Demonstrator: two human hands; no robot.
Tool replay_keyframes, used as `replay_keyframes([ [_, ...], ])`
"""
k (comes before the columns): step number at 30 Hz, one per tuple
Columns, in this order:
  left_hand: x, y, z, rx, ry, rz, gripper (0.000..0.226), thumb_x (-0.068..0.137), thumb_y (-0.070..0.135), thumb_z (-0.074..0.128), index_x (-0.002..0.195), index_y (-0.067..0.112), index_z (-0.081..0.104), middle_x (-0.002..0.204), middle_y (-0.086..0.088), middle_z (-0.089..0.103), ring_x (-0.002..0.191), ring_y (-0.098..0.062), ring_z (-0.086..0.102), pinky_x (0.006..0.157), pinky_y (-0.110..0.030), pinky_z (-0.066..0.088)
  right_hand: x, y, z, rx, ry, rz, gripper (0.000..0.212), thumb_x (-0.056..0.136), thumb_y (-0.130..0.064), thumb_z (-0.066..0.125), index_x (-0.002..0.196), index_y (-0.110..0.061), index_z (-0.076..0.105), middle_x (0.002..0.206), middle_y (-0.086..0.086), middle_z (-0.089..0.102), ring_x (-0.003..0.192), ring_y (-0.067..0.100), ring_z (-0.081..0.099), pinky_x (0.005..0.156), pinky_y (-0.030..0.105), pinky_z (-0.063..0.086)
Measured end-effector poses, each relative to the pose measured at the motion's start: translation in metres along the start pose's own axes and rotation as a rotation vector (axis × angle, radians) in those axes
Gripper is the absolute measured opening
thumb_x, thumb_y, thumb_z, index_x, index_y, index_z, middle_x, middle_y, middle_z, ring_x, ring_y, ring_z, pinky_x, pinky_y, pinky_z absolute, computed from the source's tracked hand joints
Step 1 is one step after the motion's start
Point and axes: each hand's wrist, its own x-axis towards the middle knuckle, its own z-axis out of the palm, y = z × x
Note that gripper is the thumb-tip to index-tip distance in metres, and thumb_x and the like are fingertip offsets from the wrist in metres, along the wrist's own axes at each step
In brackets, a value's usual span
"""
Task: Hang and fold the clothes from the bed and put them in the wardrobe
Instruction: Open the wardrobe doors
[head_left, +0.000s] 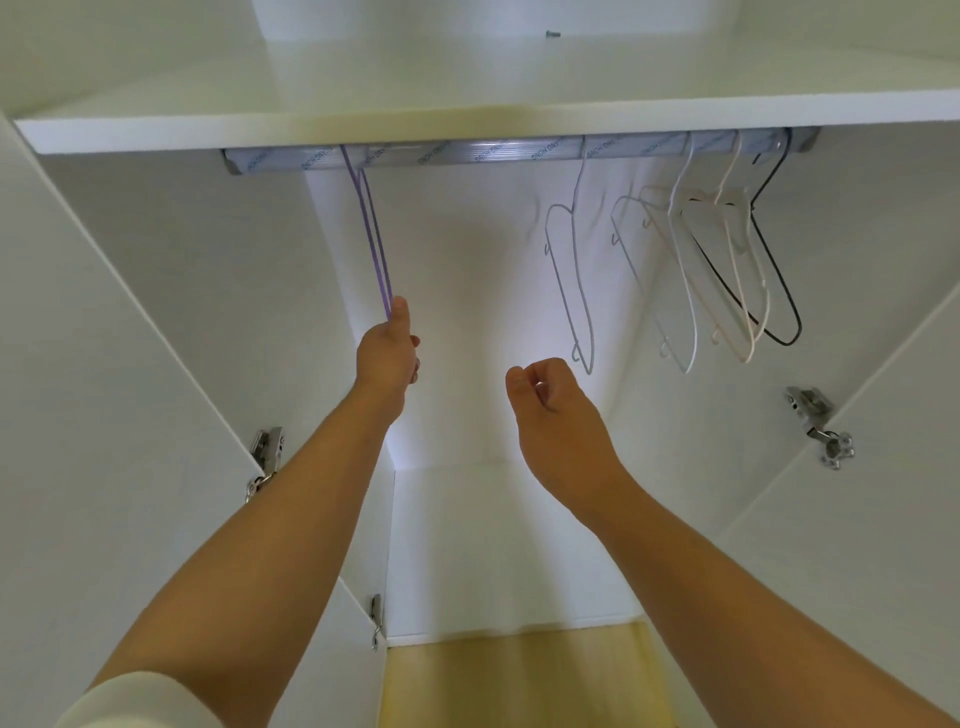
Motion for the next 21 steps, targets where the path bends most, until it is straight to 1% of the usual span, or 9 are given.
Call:
replay_keyframes([
  [4, -0.039, -0.023, -0.019, 0.069, 0.01, -0.006, 0.058, 0.095, 0.073, 0.037, 0.096, 0.021, 0.063, 0.079, 0.003, 0.064, 0.044, -0.005, 0.055, 0.043, -0.017, 0.045, 0.001, -0.008, 0.011, -0.013, -0.038, -0.024, 0.023, 0.106, -0.044, 0.041, 0.106, -0.023, 0.049, 0.079, -0.006, 0.055, 0.066, 0.005, 0.054, 0.051, 0.005, 0.039],
  [7, -0.067, -0.042, -0.043, 0.128, 0.011, -0.07, 0.054, 0.098, 0.066, 0.043, 0.092, 0.017, 0.066, 0.072, 0.003, 0.065, 0.036, -0.004, 0.051, 0.047, -0.023, 0.044, -0.001, -0.011, 0.023, -0.006, -0.087, -0.026, 0.024, 0.106, -0.045, 0.04, 0.107, -0.023, 0.049, 0.081, -0.006, 0.056, 0.066, 0.005, 0.054, 0.048, 0.005, 0.037],
  [9, -0.085, -0.055, -0.062, 0.166, 0.022, -0.112, 0.049, 0.099, 0.057, 0.05, 0.087, 0.014, 0.069, 0.067, 0.004, 0.065, 0.041, -0.011, 0.05, 0.052, -0.027, 0.043, -0.002, -0.011, 0.033, 0.007, -0.145, -0.018, 0.026, 0.106, -0.046, 0.041, 0.108, -0.022, 0.049, 0.083, -0.005, 0.057, 0.068, 0.006, 0.056, 0.051, 0.007, 0.039],
  [11, -0.109, -0.067, -0.083, 0.214, 0.034, -0.103, 0.039, 0.098, 0.049, 0.056, 0.082, 0.016, 0.069, 0.073, 0.005, 0.069, 0.05, -0.012, 0.053, 0.055, -0.026, 0.044, -0.003, -0.007, 0.048, 0.064, -0.22, 0.053, 0.027, 0.105, -0.047, 0.043, 0.11, -0.021, 0.051, 0.086, -0.003, 0.06, 0.076, 0.012, 0.062, 0.061, 0.018, 0.048],
  [13, -0.137, -0.079, -0.103, 0.311, 0.051, -0.088, 0.033, 0.098, 0.044, 0.057, 0.078, 0.019, 0.067, 0.086, 0.001, 0.075, 0.059, -0.016, 0.06, 0.059, -0.028, 0.048, -0.005, -0.002, 0.067, 0.171, -0.299, 0.219, 0.032, 0.103, -0.046, 0.046, 0.115, -0.017, 0.055, 0.092, 0.0, 0.063, 0.084, 0.019, 0.064, 0.073, 0.03, 0.056],
  [15, -0.165, -0.091, -0.118, 0.458, 0.051, -0.109, 0.037, 0.099, 0.041, 0.056, 0.08, 0.011, 0.066, 0.095, -0.01, 0.075, 0.069, -0.022, 0.065, 0.066, -0.034, 0.052, -0.014, 0.009, 0.088, 0.287, -0.405, 0.431, 0.038, 0.102, -0.043, 0.05, 0.118, -0.01, 0.059, 0.095, 0.003, 0.063, 0.084, 0.021, 0.064, 0.077, 0.033, 0.057],
  [17, -0.194, -0.102, -0.127, 0.655, 0.018, -0.161, 0.04, 0.099, 0.042, 0.054, 0.091, 0.006, 0.071, 0.097, -0.012, 0.073, 0.079, -0.02, 0.066, 0.069, -0.032, 0.052, -0.03, 0.025, 0.107, 0.369, -0.55, 0.642, 0.032, 0.1, -0.045, 0.056, 0.108, -0.015, 0.061, 0.102, 0.007, 0.065, 0.089, 0.022, 0.067, 0.078, 0.035, 0.059],
  [19, -0.225, -0.113, -0.134, 0.823, -0.027, -0.239, 0.038, 0.098, 0.045, 0.054, 0.103, 0.013, 0.074, 0.099, -0.005, 0.07, 0.084, -0.014, 0.063, 0.071, -0.029, 0.051, -0.05, 0.043, 0.124, 0.498, -0.664, 0.85, 0.03, 0.097, -0.046, 0.062, 0.101, -0.017, 0.057, 0.102, 0.012, 0.065, 0.084, 0.025, 0.068, 0.072, 0.038, 0.06],
  [21, -0.261, -0.126, -0.141, 0.913, -0.068, -0.346, 0.037, 0.095, 0.049, 0.056, 0.112, 0.019, 0.072, 0.109, -0.001, 0.069, 0.096, -0.017, 0.063, 0.079, -0.033, 0.052, -0.073, 0.064, 0.134, 0.574, -0.675, 1.014, 0.029, 0.098, -0.039, 0.061, 0.1, -0.011, 0.052, 0.092, 0.015, 0.062, 0.072, 0.027, 0.066, 0.062, 0.035, 0.057],
])
